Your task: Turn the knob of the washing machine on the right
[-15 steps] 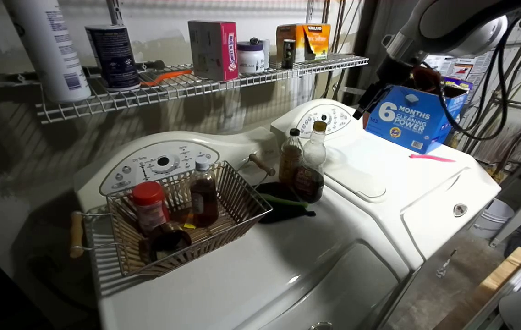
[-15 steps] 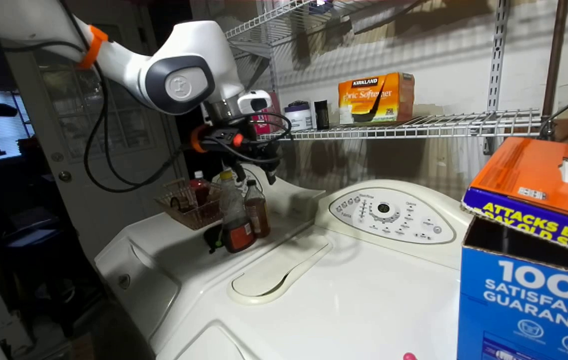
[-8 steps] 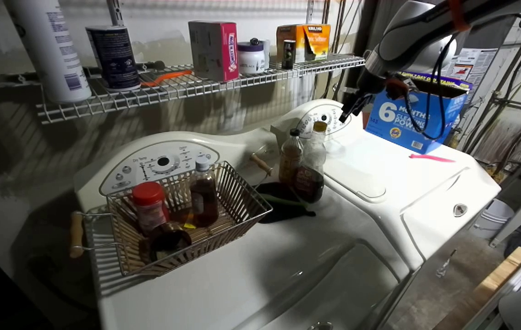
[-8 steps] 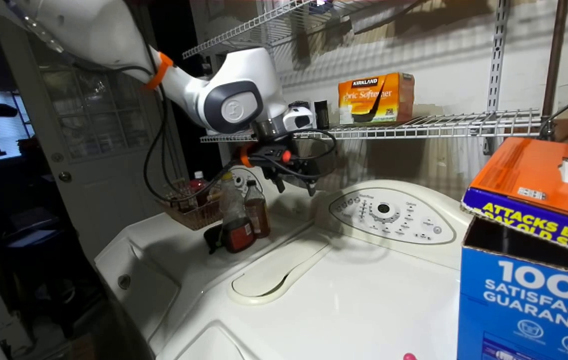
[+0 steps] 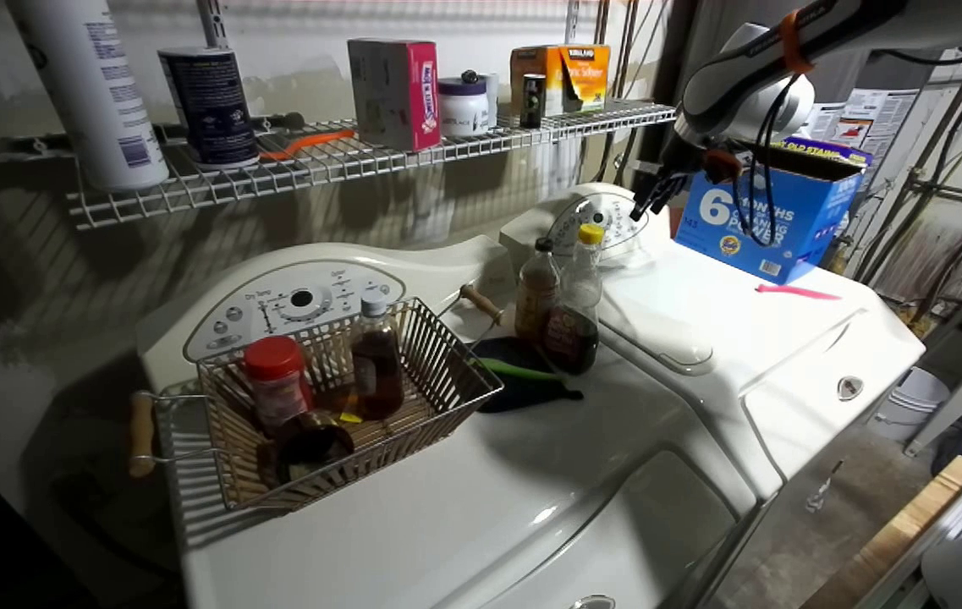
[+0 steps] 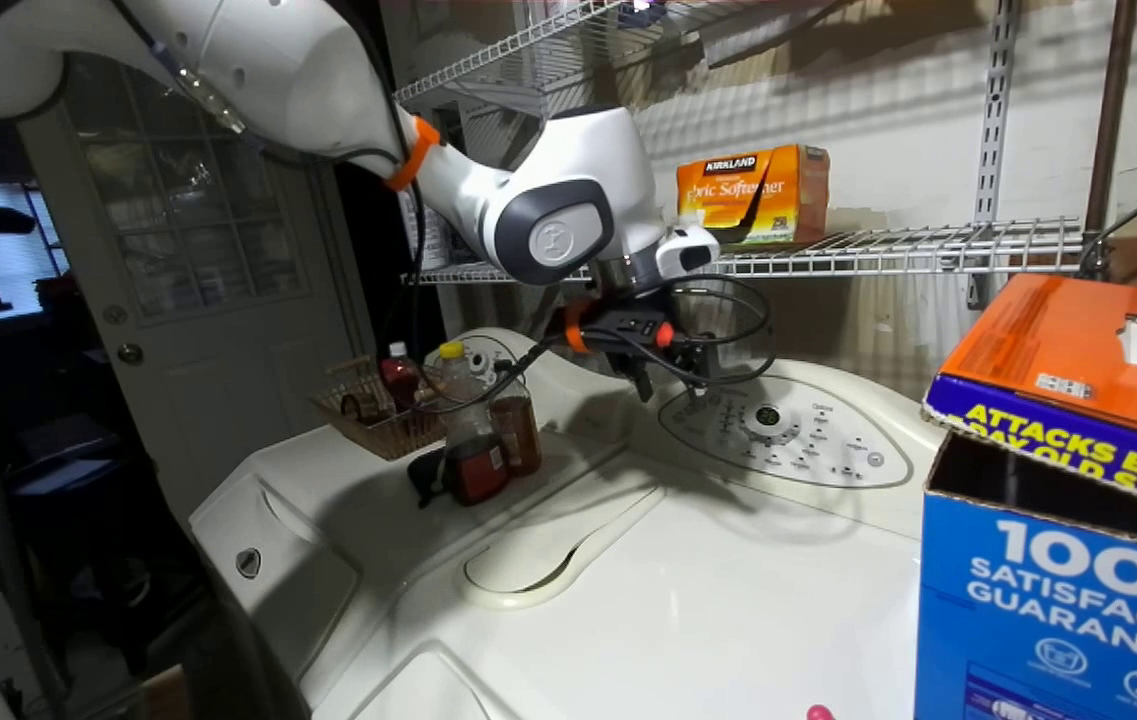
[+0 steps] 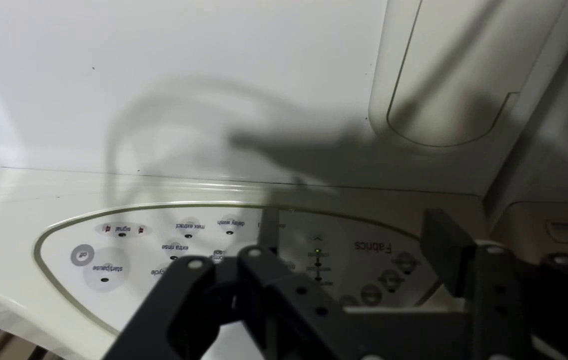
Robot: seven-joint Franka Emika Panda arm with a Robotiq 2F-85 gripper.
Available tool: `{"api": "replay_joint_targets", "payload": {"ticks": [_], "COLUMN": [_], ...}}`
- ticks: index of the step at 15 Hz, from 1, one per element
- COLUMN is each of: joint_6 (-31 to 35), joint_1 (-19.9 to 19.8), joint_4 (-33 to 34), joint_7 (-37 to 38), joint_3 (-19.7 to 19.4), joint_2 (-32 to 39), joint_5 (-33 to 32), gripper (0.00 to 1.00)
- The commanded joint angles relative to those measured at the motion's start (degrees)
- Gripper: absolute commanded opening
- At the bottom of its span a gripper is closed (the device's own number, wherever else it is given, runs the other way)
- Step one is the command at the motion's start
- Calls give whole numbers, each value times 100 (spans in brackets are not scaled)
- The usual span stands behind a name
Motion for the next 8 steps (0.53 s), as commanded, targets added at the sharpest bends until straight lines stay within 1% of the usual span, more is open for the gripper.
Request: {"api": "replay_joint_targets", "payload": {"ticks": [1, 4, 7, 8], "joint_6": [204, 373, 575, 619], "joint_1": [-310, -470, -608, -662], "joint_4": [554, 832, 1069, 1137], "joint_7": [-237, -210, -209, -229], "joint_3": [297, 487, 623, 665], "joint_2": [555, 882, 1174, 1255], "joint_5": [283, 295, 210, 179], "gripper": [44, 24, 2, 1]}}
